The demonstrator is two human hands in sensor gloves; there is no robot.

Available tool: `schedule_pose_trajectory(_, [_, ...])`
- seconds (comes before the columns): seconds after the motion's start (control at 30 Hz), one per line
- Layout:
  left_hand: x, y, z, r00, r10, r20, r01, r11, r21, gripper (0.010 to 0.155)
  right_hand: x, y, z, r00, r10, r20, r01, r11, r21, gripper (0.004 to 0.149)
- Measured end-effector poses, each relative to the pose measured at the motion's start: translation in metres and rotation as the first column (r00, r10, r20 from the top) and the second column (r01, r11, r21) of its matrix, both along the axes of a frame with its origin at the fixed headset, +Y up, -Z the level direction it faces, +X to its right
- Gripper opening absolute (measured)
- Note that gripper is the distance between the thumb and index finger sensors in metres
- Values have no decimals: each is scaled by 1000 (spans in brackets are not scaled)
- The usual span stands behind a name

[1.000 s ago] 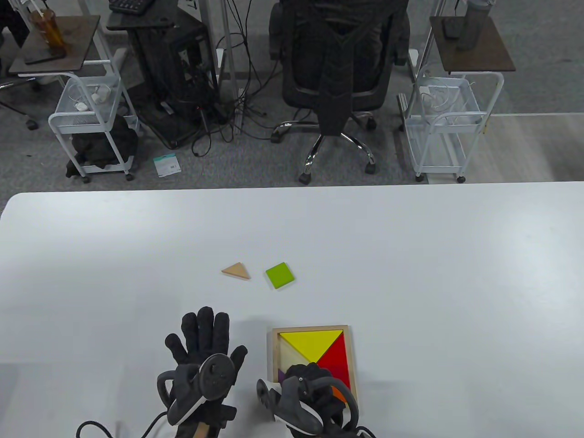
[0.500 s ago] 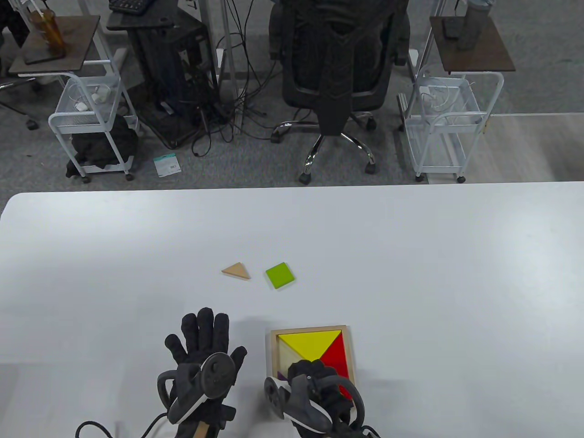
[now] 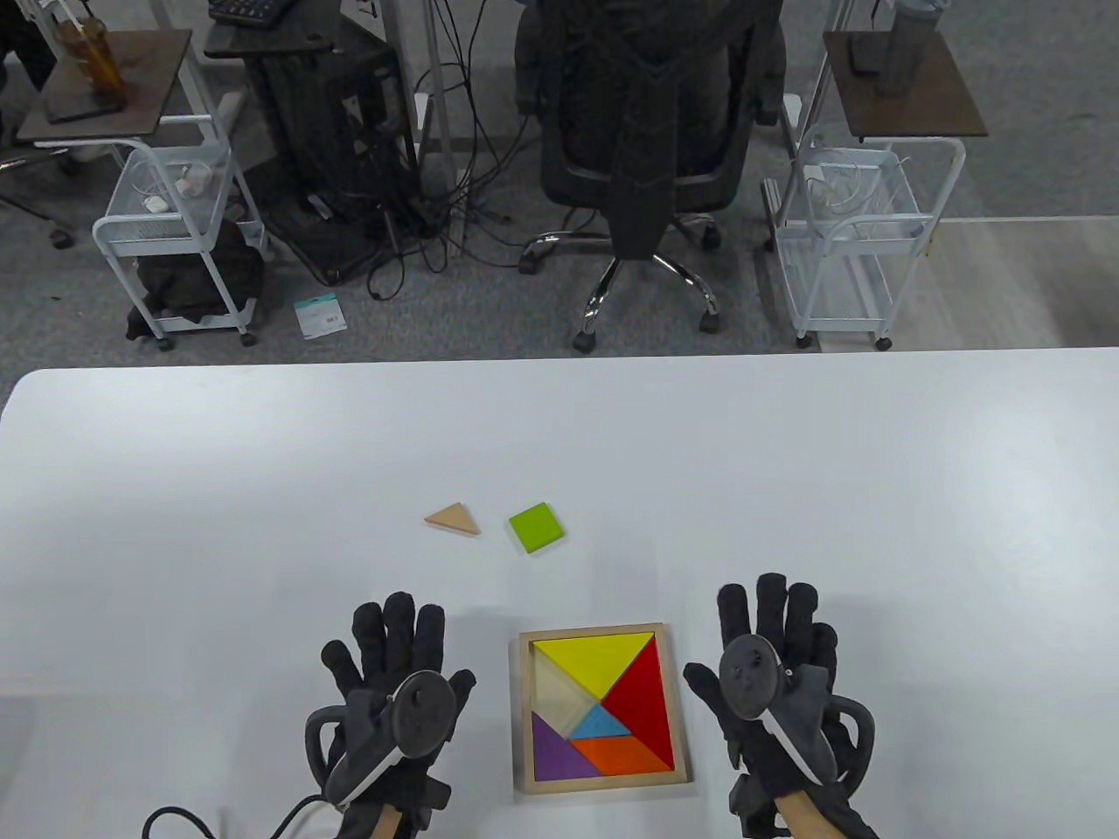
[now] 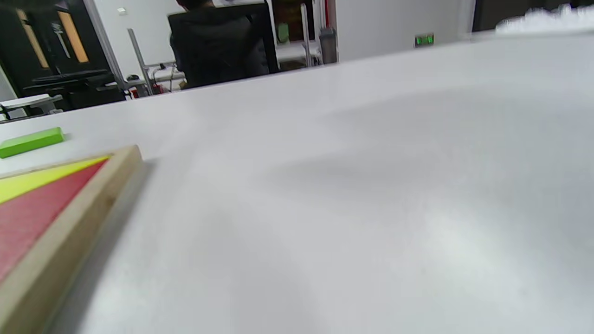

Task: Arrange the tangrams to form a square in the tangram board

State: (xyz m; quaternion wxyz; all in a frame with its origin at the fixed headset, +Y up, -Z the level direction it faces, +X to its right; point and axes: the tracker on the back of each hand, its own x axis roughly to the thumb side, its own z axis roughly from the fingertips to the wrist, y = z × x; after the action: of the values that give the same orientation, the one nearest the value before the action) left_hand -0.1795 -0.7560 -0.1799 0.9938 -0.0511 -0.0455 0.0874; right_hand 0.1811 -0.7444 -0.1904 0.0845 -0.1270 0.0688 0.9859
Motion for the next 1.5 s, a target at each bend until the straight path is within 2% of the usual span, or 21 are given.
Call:
schedule_pose_trajectory(0.63, [2, -3, -2, 1000, -21, 1, 21, 999, -24, 76, 3, -9, 1, 999, 0, -34, -1, 999, -41, 85])
schedule_pose_trajectory(0.8, [-2, 15, -7, 1000, 24, 0, -24, 998, 59, 84, 4, -8, 1, 999, -1, -35, -1, 999, -33, 86])
schedule_pose_trajectory(0.87, [6, 26, -17, 997, 62, 38, -65, 995, 77, 87, 6, -7, 1, 1000, -9, -26, 8, 1000, -28, 86])
schedule_pose_trajectory(0.93, [19, 34, -33, 993, 72, 93, -74, 997, 19, 88, 8, -6, 2, 1000, -21, -22, 21, 999, -25, 86])
schedule_pose_trajectory(1.0, [39, 42, -60, 988, 55, 142, -45, 997, -67, 90, 11, -6, 2, 999, -32, -16, 32, 999, -25, 86])
schedule_pose_trajectory(1.1, [62, 44, -97, 977, 73, 199, -57, 994, -88, 86, 15, -7, 3, 999, -50, -6, 50, 998, -34, 86])
schedule_pose_trajectory(1.17, [73, 41, -123, 978, 70, 199, -54, 995, -85, 82, 18, -8, 3, 998, -60, 2, 60, 997, -39, 86])
schedule_pose_trajectory(1.23, [81, 30, -151, 981, 84, 174, -52, 982, -181, 82, 20, -8, 3, 998, -69, 10, 69, 997, -43, 86])
schedule_pose_trajectory(1.33, [85, 12, -182, 993, 40, 113, -2, 949, -316, 84, 20, -8, 2, 997, -73, 9, 74, 996, -43, 86])
schedule_pose_trajectory(1.5, [93, -6, -206, 993, -64, 96, 95, 922, -376, 87, 22, -8, 2, 996, -84, 12, 85, 995, -48, 86])
